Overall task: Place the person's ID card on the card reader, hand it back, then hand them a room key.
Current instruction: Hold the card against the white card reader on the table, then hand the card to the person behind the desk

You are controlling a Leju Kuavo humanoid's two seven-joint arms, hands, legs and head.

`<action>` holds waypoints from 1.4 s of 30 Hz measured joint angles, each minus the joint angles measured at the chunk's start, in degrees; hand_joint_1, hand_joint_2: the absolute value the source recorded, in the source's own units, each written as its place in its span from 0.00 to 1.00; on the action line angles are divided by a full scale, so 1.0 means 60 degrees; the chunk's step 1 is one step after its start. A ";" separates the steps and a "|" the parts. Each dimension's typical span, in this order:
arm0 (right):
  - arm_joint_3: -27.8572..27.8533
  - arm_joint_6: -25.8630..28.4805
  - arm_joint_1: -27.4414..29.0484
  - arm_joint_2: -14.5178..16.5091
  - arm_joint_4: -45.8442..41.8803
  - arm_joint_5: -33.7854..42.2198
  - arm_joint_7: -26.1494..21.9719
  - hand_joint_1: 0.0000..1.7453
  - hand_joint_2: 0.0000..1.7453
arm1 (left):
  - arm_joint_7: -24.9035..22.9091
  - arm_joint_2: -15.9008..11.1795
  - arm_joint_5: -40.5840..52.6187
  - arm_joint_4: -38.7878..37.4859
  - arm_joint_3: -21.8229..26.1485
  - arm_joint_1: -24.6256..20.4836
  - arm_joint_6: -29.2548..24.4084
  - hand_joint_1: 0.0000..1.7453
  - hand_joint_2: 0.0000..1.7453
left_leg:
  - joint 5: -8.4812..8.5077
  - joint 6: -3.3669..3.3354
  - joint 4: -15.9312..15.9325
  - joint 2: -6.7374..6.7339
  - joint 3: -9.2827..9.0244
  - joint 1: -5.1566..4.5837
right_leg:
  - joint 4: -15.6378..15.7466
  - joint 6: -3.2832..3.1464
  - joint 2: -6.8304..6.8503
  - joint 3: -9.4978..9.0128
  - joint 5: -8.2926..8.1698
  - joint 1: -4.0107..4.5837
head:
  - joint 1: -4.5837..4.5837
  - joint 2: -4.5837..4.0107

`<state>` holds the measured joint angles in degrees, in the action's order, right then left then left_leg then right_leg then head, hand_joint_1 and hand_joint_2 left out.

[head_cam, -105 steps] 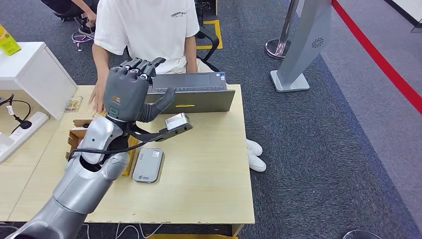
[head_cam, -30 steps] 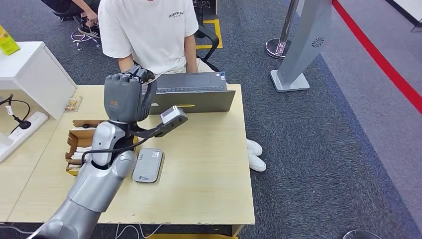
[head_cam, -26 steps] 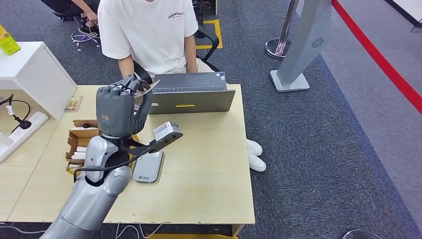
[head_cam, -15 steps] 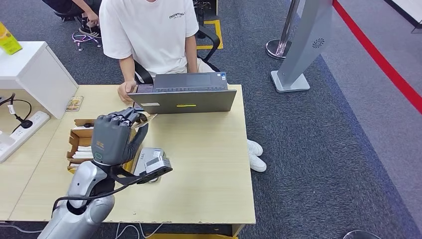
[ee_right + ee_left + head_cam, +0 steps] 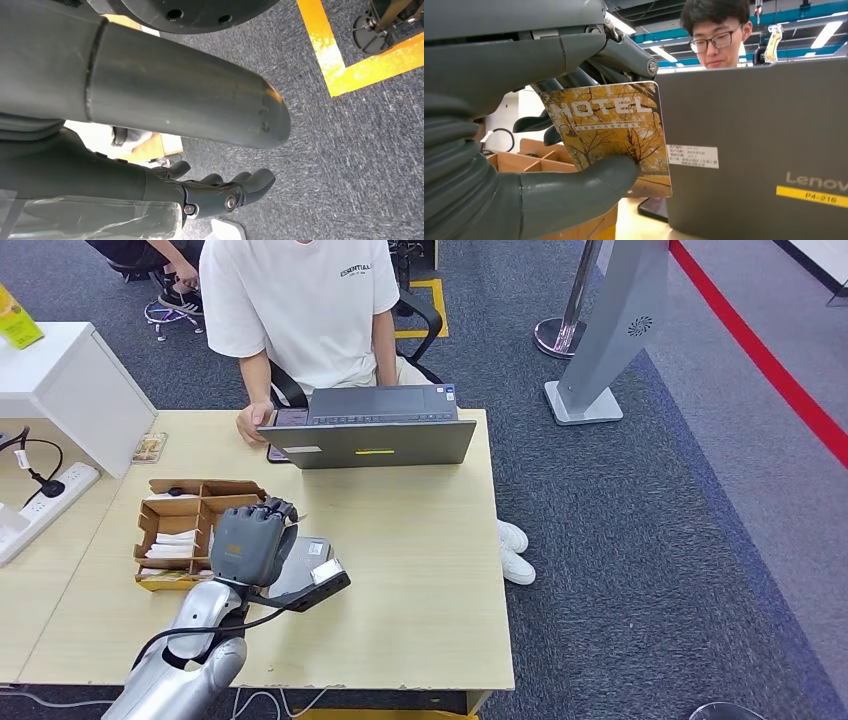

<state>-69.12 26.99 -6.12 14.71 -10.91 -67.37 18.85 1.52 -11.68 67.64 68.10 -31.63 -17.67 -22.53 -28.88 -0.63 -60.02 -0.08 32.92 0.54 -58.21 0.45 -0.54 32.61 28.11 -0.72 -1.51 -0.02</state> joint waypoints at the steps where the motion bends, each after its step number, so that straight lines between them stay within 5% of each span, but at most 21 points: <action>1: -0.0002 -0.0002 0.0000 -0.0001 0.0000 0.0012 -0.0001 0.00 0.00 | -0.0001 -0.0001 -0.0007 -0.0020 0.0000 0.0034 0.0004 1.00 1.00 | 0.0000 0.0000 0.0000 0.0001 0.0001 0.0000 | 0.0000 0.0000 0.0002 0.0000 0.0000 0.0000 | 0.0000 0.0000; 16: -0.0157 0.0092 0.0018 0.0000 0.0000 0.0223 -0.0048 0.00 0.00 | 0.0368 -0.0553 -0.0201 0.0603 0.0000 0.1447 0.0078 1.00 1.00 | 0.0000 0.0000 0.0000 0.0006 0.0001 0.0001 | 0.0000 0.0000 0.0009 -0.0001 0.0001 0.0000 | 0.0000 0.0000; 35: -0.0159 -0.0033 0.0016 0.0000 0.0000 0.0259 0.0011 0.00 0.00 | 0.0325 -0.0279 -0.0131 0.0036 0.0000 0.1173 0.0554 1.00 1.00 | 0.0001 0.0000 -0.0001 0.0005 -0.0001 0.0000 | 0.0004 0.0004 0.0008 0.0000 -0.0003 0.0000 | 0.0000 0.0000; 42: -0.0152 -0.0031 0.0015 0.0000 0.0000 0.0270 0.0047 0.00 0.00 | 0.0073 0.0196 0.0166 -0.0918 0.0000 0.0629 0.0813 1.00 1.00 | 0.0005 -0.0004 -0.0002 0.0007 -0.0001 -0.0001 | 0.0005 0.0009 0.0009 -0.0004 -0.0007 0.0000 | 0.0001 0.0000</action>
<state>-70.03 26.81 -6.03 14.71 -10.91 -65.75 19.13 1.96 -10.50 68.64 62.59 -31.63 -13.90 -17.65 -28.85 -0.65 -60.03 -0.04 32.92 0.54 -58.18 0.50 -0.49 32.59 28.07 -0.72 -1.50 -0.02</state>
